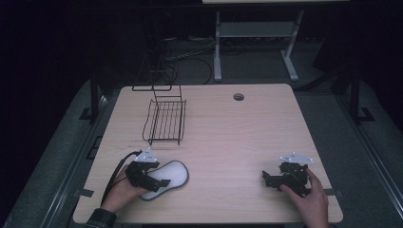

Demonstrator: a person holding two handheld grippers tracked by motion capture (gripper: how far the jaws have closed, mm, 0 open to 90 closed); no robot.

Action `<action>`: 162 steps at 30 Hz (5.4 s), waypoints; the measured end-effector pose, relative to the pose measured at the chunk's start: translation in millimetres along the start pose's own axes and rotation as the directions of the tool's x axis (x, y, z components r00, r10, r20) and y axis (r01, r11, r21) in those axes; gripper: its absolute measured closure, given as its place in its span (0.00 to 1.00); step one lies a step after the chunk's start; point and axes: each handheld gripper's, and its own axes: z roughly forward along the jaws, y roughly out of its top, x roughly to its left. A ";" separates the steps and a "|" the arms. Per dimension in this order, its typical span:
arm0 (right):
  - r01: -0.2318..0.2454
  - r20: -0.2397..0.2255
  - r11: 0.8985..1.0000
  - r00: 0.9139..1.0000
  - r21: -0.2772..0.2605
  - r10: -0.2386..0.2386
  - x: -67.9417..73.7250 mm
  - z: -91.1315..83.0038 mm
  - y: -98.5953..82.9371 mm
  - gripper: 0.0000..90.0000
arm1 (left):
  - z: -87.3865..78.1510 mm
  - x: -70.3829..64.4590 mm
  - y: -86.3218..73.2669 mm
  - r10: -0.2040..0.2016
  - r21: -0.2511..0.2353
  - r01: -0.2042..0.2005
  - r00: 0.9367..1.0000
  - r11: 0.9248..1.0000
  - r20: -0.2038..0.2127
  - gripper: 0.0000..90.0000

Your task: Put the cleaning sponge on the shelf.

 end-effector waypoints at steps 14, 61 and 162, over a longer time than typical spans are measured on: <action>0.000 0.000 1.000 1.000 0.000 0.000 0.0 0.0 0.0 0.00 | 4.8 -1.8 0.4 0.015 0.047 -0.015 1.000 0.999 0.000 0.15; 0.000 0.000 1.000 1.000 0.000 0.000 0.0 0.0 0.0 0.00 | -28.6 5.7 9.1 0.008 -0.089 0.005 0.990 0.996 0.141 0.71; -0.002 0.000 1.000 1.000 0.000 0.002 0.7 -0.3 -0.4 0.00 | -78.6 110.2 82.8 -0.101 -0.389 0.114 0.993 0.914 0.055 0.88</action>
